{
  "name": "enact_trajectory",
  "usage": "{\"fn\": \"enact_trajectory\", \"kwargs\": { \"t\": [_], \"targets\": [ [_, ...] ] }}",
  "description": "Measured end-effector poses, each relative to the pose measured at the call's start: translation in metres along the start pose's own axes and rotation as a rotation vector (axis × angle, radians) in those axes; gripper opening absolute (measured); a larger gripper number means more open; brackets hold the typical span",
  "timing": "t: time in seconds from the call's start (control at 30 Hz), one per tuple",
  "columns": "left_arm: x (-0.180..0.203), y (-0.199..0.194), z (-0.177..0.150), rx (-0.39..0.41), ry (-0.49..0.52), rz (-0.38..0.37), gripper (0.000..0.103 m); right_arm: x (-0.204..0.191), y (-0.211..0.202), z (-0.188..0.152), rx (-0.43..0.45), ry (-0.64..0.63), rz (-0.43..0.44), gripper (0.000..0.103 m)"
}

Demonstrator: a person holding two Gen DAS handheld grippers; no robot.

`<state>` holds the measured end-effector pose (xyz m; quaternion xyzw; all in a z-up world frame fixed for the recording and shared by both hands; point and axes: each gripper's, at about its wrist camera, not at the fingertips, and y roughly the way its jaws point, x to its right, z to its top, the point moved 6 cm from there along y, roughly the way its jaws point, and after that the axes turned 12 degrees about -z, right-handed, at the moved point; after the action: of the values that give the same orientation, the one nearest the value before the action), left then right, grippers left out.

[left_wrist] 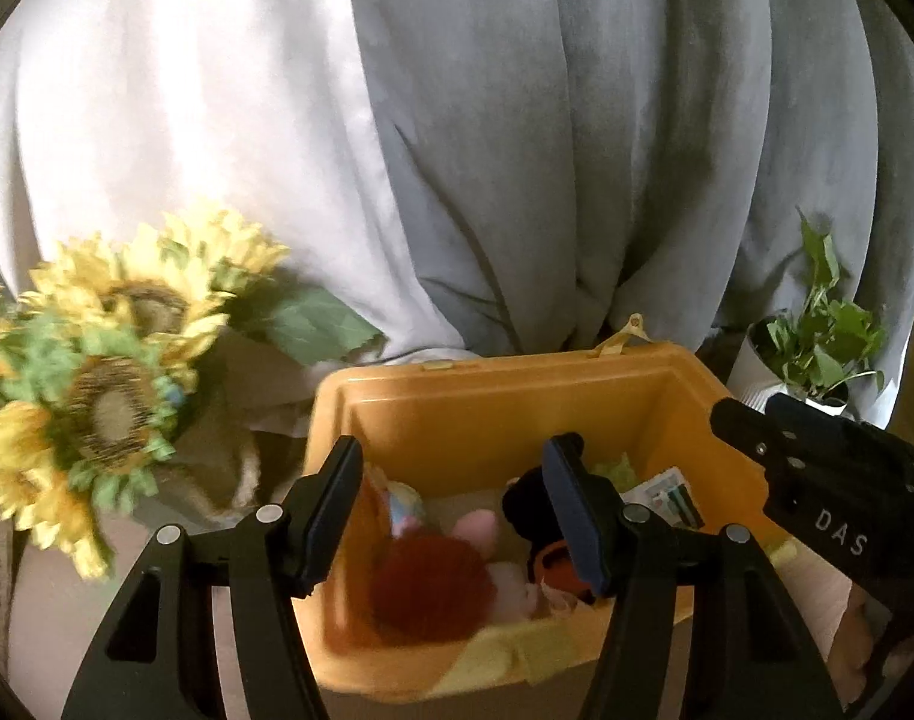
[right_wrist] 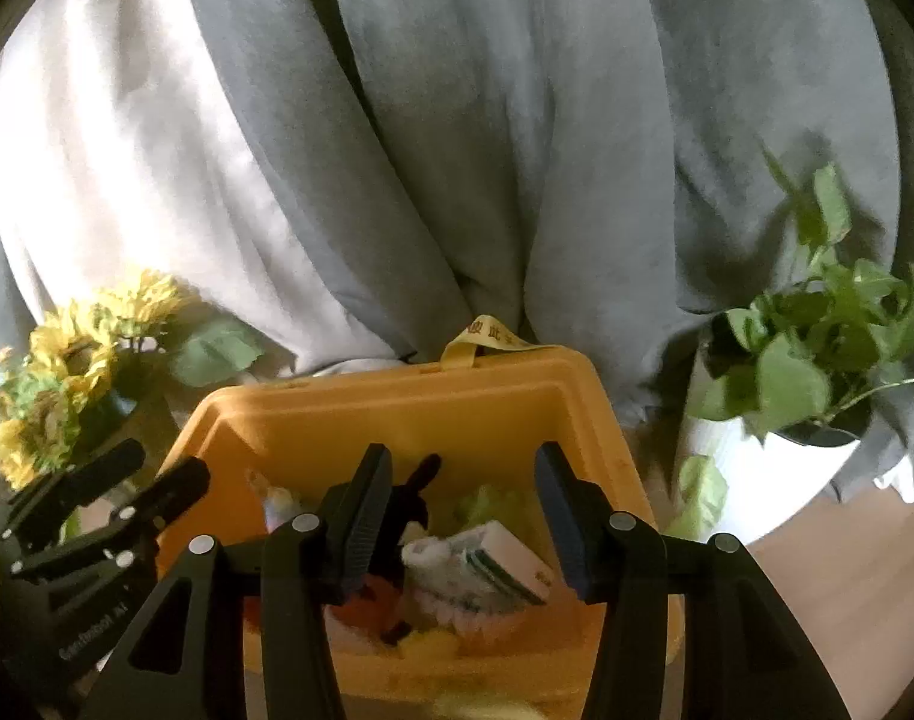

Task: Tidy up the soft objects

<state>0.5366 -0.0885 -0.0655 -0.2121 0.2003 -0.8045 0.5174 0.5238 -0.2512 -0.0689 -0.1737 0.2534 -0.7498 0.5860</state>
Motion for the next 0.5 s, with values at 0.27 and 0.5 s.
{"fn": "enact_trajectory", "kwargs": {
  "t": [0.27, 0.5],
  "targets": [
    [0.013, -0.059, -0.007, 0.059, 0.023, 0.052, 0.064, 0.004, -0.056, -0.009, 0.061, -0.008, -0.018, 0.057],
    [0.023, -0.105, -0.021, 0.080, 0.036, 0.055, 0.067, 0.007, -0.109, -0.025, 0.106, -0.009, -0.032, 0.061]
  ]
}}
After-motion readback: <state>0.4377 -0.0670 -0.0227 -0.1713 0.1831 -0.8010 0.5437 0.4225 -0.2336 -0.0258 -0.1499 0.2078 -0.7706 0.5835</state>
